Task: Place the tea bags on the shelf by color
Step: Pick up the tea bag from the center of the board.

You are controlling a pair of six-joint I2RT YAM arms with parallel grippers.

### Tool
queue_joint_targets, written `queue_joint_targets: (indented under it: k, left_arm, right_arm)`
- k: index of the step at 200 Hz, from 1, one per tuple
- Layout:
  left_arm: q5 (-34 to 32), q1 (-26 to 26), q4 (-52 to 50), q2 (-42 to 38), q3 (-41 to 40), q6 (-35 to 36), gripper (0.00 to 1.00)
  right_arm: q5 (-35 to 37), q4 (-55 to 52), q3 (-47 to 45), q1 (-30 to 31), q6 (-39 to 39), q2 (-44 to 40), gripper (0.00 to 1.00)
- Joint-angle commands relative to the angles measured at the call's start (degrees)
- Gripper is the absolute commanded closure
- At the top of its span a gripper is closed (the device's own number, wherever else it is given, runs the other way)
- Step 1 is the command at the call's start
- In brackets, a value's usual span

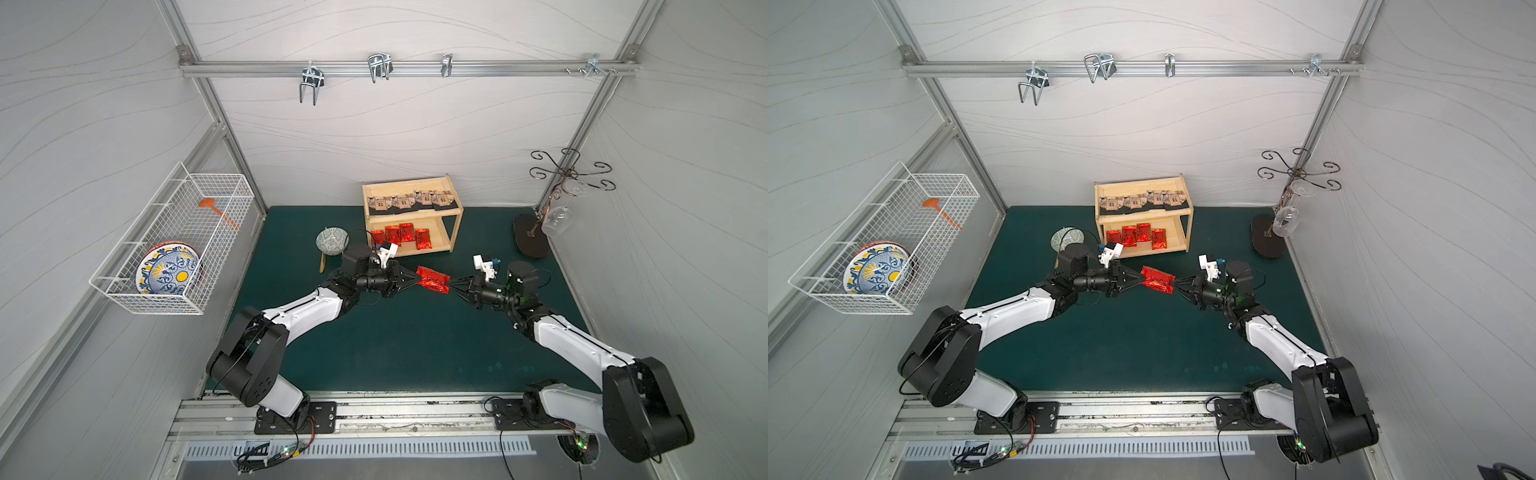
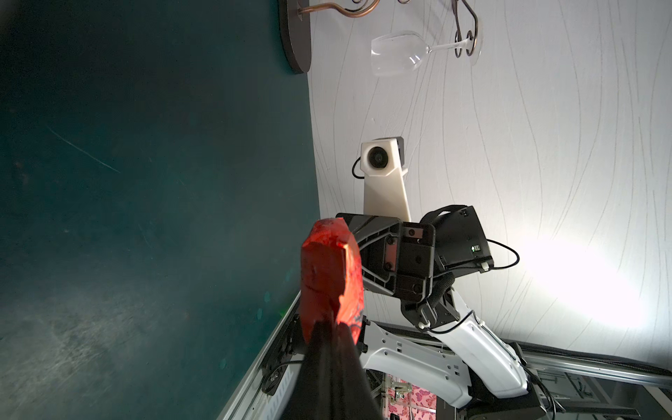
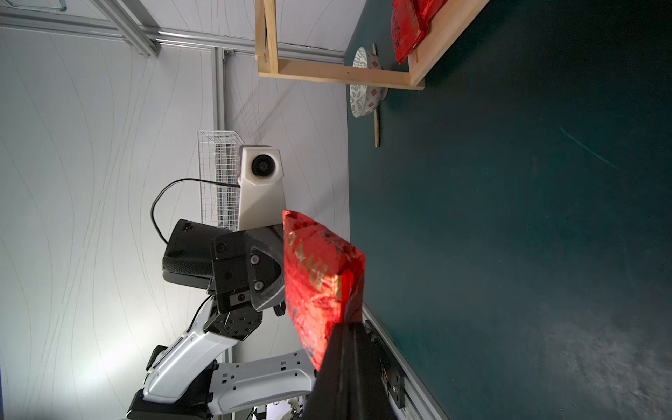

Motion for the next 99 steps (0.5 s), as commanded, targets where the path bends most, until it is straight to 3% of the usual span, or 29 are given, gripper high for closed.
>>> queue_joint_targets:
  k: [1, 34, 54, 99]
  left_arm:
    - [0.2, -0.1, -1.0, -1.8, 0.7, 2.4, 0.92]
    - [-0.9, 0.1, -6.6, -3.5, 1.6, 6.0, 0.55]
    - [-1.5, 1.2, -10.2, -5.2, 1.6, 7.8, 0.42]
    - [-2.6, 7.8, -20.2, -11.2, -1.3, 13.6, 0.35]
  right_arm:
    - [-0.2, -2.8, 1.4, -0.4, -0.6, -1.0, 1.0]
    - [2.4, -4.3, 2.3, -0.9, -0.2, -0.4, 1.0]
    - [6.6, -5.4, 3.1, -1.3, 0.6, 0.2, 1.0]
    - [26.2, -0.2, 4.5, -1.0, 6.3, 4.5, 1.0]
